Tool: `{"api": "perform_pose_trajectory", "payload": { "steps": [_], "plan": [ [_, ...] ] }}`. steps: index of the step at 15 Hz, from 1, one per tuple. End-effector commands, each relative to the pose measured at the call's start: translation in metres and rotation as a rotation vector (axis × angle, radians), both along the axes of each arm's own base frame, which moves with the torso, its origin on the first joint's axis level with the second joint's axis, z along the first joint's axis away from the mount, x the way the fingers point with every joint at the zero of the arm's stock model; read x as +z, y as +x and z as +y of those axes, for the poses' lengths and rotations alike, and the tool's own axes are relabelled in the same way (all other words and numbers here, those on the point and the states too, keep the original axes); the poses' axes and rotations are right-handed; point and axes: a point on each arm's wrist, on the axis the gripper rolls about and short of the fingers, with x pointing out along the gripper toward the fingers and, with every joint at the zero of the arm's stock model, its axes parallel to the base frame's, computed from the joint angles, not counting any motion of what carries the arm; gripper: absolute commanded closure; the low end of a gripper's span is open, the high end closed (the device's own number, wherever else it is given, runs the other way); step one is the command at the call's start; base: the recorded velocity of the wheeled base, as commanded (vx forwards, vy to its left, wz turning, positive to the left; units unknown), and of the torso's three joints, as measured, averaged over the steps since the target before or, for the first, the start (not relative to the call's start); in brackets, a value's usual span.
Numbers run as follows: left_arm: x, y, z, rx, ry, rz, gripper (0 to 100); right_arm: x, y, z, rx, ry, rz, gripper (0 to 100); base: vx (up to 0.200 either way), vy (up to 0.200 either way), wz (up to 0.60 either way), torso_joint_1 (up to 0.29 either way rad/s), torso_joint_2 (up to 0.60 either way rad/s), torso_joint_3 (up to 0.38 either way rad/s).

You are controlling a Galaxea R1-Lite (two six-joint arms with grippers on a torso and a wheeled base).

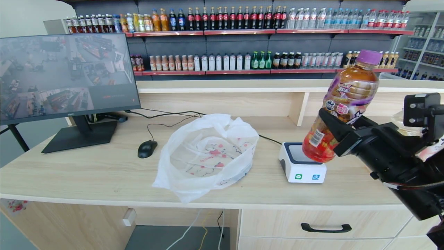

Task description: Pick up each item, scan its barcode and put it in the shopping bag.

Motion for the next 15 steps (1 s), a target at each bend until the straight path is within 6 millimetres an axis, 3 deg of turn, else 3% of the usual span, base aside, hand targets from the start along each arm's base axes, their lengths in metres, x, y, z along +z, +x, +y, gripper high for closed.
{"api": "perform_pose_trajectory", "payload": {
  "steps": [1,7,15],
  "plan": [
    [0.0,0.0,0.0,0.0,0.001,0.0,0,-0.0013,0.0,0.0002,-0.001,-0.002,0.004,100,0.0,0.0,0.0,0.0,0.0,0.0],
    [0.0,0.0,0.0,0.0,-0.001,0.0,0,-0.0072,0.0044,0.0017,0.01,0.03,0.04,100,0.0,0.0,0.0,0.0,0.0,0.0],
    [0.0,0.0,0.0,0.0,-0.002,0.0,0,-0.0062,0.0024,0.005,0.034,0.047,0.042,100,0.0,0.2,0.0,0.002,0.0,0.001]
  ]
}}
